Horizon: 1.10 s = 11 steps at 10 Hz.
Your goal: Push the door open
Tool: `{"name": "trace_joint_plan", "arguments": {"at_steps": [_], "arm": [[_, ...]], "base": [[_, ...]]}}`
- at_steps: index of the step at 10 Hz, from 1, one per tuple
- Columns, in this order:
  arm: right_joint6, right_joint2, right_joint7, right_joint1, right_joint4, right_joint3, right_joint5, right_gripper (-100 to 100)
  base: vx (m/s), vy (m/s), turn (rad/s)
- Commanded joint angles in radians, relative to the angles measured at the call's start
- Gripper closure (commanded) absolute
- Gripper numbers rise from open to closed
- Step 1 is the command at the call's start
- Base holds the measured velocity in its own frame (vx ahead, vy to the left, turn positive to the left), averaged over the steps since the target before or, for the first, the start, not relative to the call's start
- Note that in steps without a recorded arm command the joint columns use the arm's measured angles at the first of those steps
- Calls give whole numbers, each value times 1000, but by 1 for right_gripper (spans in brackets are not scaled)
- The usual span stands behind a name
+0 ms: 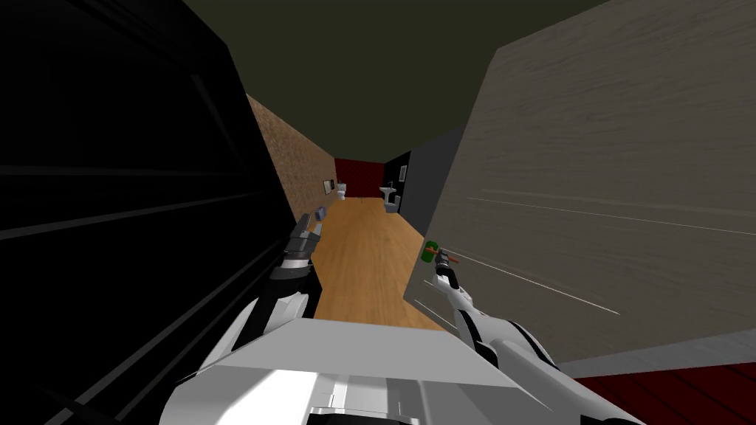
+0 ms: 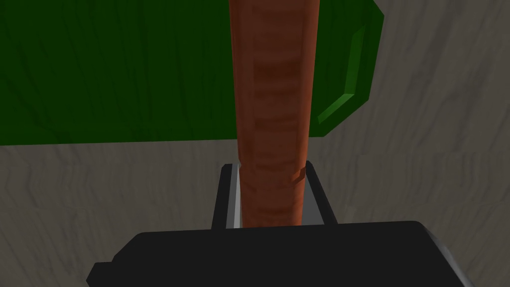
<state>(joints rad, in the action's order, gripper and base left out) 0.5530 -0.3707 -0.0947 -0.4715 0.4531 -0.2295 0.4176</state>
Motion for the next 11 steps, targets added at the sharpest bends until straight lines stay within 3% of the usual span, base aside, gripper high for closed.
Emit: {"name": "trace_joint_plan", "arguments": {"at_steps": [1,3,11], "arm": [[17,-18,-1,2,-26,-18,9,100],[17,-18,-1,2,-26,-18,9,100],[28,-51,-22,16,-48,-72,39,100]], "base": [[151,24,-46],[116,19,-33],[144,32,-45]]}}
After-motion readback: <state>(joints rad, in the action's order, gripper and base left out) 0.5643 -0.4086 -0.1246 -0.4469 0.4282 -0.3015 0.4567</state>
